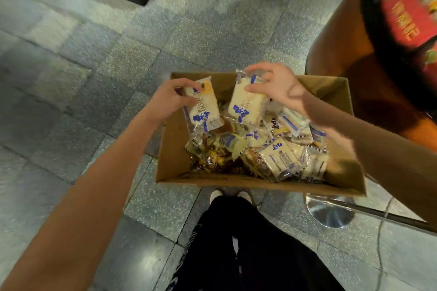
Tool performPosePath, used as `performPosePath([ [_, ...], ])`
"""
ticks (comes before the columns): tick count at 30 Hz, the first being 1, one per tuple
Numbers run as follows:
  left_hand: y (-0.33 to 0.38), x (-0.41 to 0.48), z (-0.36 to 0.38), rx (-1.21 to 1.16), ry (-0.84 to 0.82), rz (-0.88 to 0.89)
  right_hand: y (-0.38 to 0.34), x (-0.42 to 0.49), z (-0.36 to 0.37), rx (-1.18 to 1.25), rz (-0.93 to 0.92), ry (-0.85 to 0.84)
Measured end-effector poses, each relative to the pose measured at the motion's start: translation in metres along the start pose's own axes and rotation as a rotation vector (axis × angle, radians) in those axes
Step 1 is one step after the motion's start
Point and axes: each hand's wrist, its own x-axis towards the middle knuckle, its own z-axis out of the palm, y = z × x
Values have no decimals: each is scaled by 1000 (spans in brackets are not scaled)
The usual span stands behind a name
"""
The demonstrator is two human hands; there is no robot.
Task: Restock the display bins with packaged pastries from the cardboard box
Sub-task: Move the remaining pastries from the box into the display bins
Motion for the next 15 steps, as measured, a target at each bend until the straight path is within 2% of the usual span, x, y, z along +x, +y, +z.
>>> performPosePath([
  [6, 21, -53, -43, -119, 175, 72, -64, -9, -2, 18, -205, -58],
  [12, 37, -123, -45, -250, 419, 13, -112, -20, 10, 86, -357, -233],
  [15, 47, -162, -33, -232, 512, -14, -129, -29, 11, 82, -437, -297],
])
